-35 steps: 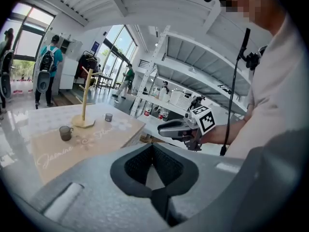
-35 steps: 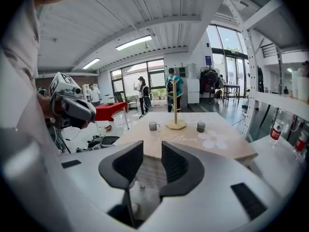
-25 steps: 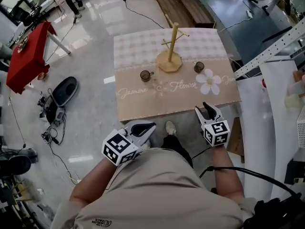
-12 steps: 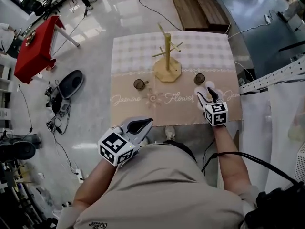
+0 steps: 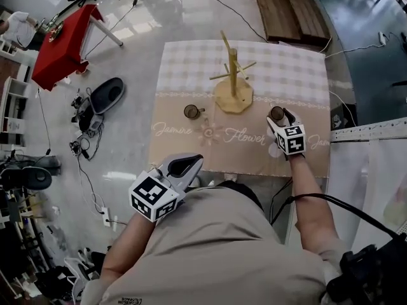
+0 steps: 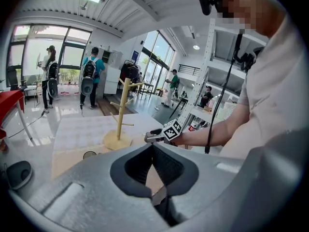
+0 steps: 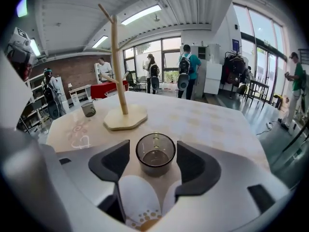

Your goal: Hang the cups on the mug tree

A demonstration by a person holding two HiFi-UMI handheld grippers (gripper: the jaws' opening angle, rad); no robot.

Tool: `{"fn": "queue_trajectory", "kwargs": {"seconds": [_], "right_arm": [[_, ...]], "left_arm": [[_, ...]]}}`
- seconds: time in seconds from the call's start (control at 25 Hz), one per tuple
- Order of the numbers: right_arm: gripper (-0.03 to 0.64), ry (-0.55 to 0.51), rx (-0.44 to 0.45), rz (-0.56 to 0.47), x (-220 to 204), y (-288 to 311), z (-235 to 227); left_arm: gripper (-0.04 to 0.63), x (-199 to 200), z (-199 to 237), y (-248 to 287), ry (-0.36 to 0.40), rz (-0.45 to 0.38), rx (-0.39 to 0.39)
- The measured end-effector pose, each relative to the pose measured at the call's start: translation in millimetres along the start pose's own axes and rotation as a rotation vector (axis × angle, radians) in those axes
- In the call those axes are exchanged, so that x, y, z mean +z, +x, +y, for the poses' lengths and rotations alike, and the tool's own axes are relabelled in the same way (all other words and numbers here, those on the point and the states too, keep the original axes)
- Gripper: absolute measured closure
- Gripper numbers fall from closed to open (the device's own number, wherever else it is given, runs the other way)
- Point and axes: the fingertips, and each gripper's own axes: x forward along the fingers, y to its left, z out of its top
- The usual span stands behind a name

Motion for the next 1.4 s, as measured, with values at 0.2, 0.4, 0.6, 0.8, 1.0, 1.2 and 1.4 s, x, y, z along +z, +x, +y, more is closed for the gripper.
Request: {"fn": "queue_trajectory", "kwargs": {"seconds": [0.2,0.4,0.6,0.8,1.0,1.2,1.4], "right_arm": [[0.324,-0.007,0.015,0.028,-7.1,14.0,-4.5],[0.344,-0.008,0.022,0.018,-6.4,10.1,-6.3],[0.345,-0.026,-0.002,-0.041,15.1,-5.9,-7.1],[0.345,-0.080,-0.037,-0.153,70.8,-32.8,-6.2],[0.345,-0.143,-0.060,-0.278,139.9,-56.1,-3.7],[0.345,-0.212,-0.069,-0.357,193.7,-64.2,3.3],[0.345,-0.263,-0.068,-0.394,225.4,-61.5,17.0]], "left_arm": [[0.588,1.2,4.0,5.4,-0.004,0.004,0.023],[0.588,6.3,4.6,8.7,-0.005,-0.001,0.028],[0.588,9.5,2.6,11.9,0.002,-0.007,0.018],[0.588,11.0,-1.0,14.3,0.004,-0.016,0.002],[0.588,13.2,-4.1,15.5,0.012,-0.025,-0.008],[0.588,13.9,-4.3,10.4,0.015,-0.031,-0.002],[0.588,10.6,1.4,-2.8,-0.001,-0.043,0.022]]}}
